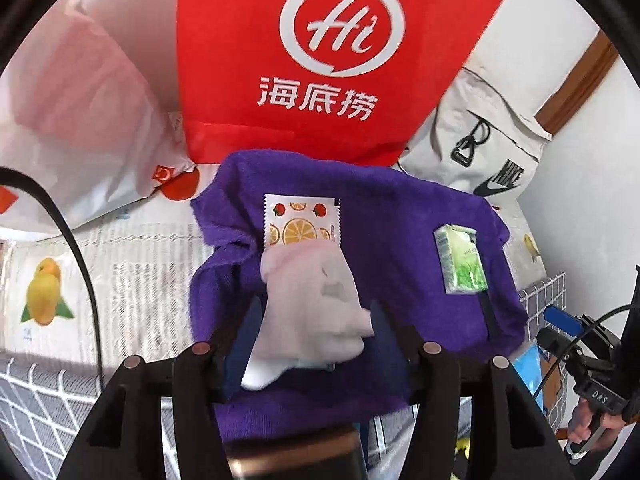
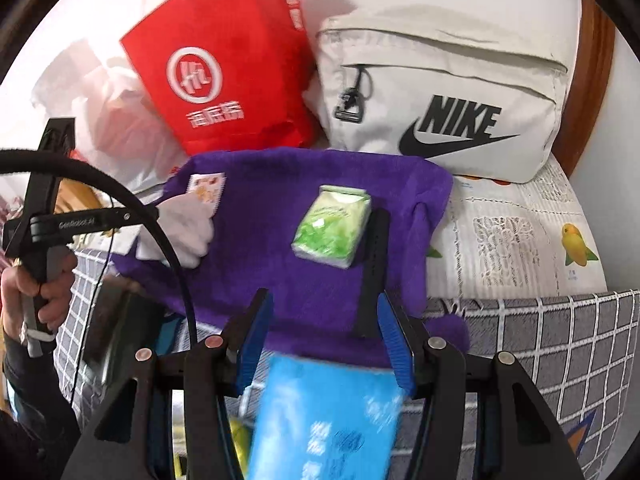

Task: Organize soft objects
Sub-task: 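Lower the strap onto the towel and open the right tool while the left tool lowers the glove, then grip the white mesh bag with the right tool while the left tool moves to the white sponge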

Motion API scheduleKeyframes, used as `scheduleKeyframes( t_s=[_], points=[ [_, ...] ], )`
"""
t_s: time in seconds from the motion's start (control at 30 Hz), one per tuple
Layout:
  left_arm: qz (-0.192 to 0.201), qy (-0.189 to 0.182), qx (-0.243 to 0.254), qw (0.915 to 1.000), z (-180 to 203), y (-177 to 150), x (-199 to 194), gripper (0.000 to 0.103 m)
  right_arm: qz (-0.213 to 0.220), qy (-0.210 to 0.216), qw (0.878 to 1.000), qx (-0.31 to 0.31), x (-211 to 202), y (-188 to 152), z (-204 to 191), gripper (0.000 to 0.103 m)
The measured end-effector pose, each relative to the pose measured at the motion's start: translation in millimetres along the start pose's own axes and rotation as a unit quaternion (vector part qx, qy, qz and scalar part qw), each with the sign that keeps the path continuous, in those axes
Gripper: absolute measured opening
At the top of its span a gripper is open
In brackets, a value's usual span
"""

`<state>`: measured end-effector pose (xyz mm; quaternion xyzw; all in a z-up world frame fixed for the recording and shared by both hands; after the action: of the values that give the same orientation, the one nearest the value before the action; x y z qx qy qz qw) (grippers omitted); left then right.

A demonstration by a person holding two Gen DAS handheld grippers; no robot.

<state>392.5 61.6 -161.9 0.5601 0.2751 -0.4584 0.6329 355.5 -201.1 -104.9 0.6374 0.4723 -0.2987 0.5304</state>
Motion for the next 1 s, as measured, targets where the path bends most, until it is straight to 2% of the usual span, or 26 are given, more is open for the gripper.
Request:
scheduleKeyframes(
  t_s=[0.13, 0.27, 0.37, 0.4, 0.47, 0.53, 0.8, 1.0],
  points=[
    [0.005, 0.009, 0.01, 0.9999, 3.5, -13.3, -21.5, 0.057, 0.005, 0.01, 1.0, -0.015, -15.9, -18.8, -15.6, 0.055],
    [0.014, 0.013, 0.022, 0.9996, 7.6, -32.9, -46.4, 0.061, 0.001, 0.023, 0.999, -0.03, -26.2, -40.6, -31.1, 0.065],
    [0.024, 0.016, 0.029, 0.9992, 13.0, -48.1, -64.7, 0.061, -0.007, 0.035, 0.998, -0.044, -28.9, -59.2, -45.1, 0.066],
    [0.027, 0.015, 0.03, 0.9991, 13.5, -51.9, -69.6, 0.061, -0.013, 0.041, 0.998, -0.047, -27.3, -64.6, -49.8, 0.068],
    [0.034, 0.015, 0.032, 0.9988, 16.0, -63.0, -81.9, 0.062, -0.027, 0.051, 0.997, -0.054, -20.4, -74.7, -60.9, 0.078],
    [0.042, 0.015, 0.031, 0.9985, 16.0, -74.2, -93.5, 0.063, -0.04, 0.056, 0.995, -0.075, -8.5, -84.6, -75.2, 0.083],
    [0.055, 0.021, 0.033, 0.9977, 1.0, -118.3, -123.7, 0.063, -0.095, 0.02, 0.985, -0.145, 42.8, -103.1, -109.3, 0.084],
    [0.044, 0.034, 0.022, 0.9982, -22.1, -139.7, -119.9, 0.063, -0.126, -0.002, 0.976, -0.176, 63.3, -111.4, -127.3, 0.084]
  ],
)
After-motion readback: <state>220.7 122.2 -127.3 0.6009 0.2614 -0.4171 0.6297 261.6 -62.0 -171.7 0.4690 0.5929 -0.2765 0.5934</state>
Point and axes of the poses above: each gripper's, at about its wrist camera, not at the fingertips, and x roughly the way its jaws point, z to its right, y to its top, the point moved 1 cm from there along x, roughly the way its jaws point, and after that the axes turned 6 degrees about x, right-handed, at the moved point
